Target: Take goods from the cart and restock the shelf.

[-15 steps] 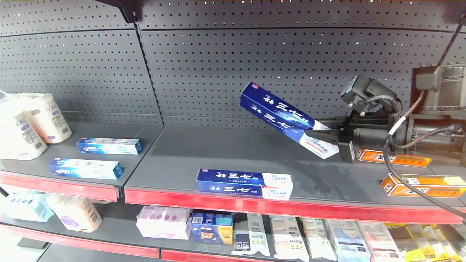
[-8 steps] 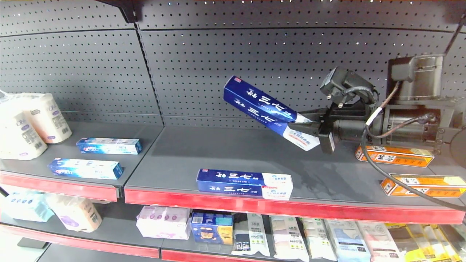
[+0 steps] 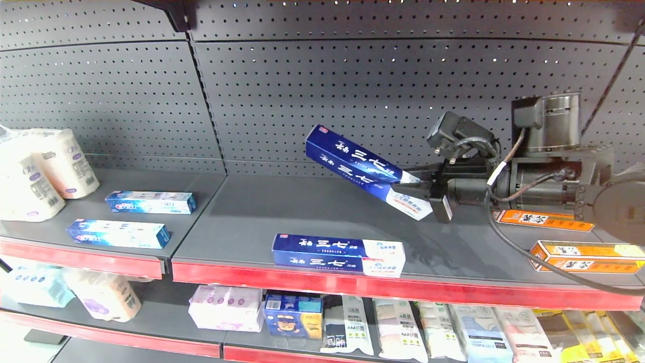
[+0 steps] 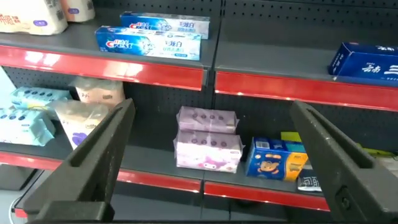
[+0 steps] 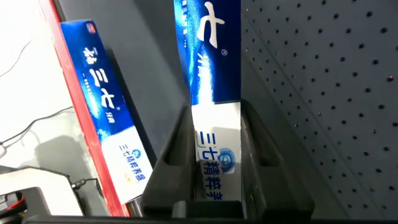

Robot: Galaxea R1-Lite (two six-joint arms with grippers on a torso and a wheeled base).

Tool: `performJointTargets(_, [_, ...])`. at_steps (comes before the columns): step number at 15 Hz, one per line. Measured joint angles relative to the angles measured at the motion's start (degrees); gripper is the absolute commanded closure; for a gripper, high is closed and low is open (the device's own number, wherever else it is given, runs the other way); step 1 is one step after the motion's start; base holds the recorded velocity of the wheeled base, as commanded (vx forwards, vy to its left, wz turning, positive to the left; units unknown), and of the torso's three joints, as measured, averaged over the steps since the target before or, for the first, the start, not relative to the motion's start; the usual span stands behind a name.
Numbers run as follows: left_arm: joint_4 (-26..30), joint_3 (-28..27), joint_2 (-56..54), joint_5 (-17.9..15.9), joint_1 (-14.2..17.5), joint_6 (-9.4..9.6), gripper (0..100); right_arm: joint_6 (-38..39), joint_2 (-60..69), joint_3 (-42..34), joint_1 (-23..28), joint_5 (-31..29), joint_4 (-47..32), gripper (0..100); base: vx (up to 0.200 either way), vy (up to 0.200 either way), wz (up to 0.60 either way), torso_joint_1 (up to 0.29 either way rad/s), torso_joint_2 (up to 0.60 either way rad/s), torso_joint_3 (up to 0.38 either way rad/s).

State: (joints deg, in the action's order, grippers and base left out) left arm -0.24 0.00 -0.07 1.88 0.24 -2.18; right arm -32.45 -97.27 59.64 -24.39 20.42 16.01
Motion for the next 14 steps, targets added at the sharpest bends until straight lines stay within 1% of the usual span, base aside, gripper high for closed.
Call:
performJointTargets(2, [0.0,0.0,0.0,0.0,0.0,0.0,0,-0.3,-0.9,0.1,0.2,0.2,0.0,100,0.0,0.0,0.0,0.0,0.0,0.0])
performJointTargets(5, [0.0,0.0,0.0,0.0,0.0,0.0,0,-1.5,-0.5,-0.2,1.9,2.2,0.0,100,0.0,0.0,0.0,0.0,0.0,0.0])
performJointTargets(9, [0.0,0.0,0.0,0.0,0.0,0.0,0,-1.4,0.4,-0.8,7.3,5.6,0.1,100,0.0,0.0,0.0,0.0,0.0,0.0])
performJointTargets(14, [0.0,0.0,0.0,0.0,0.0,0.0,0,-1.5,-1.6,0.0,11.1,10.8,0.7,100,0.0,0.0,0.0,0.0,0.0,0.0])
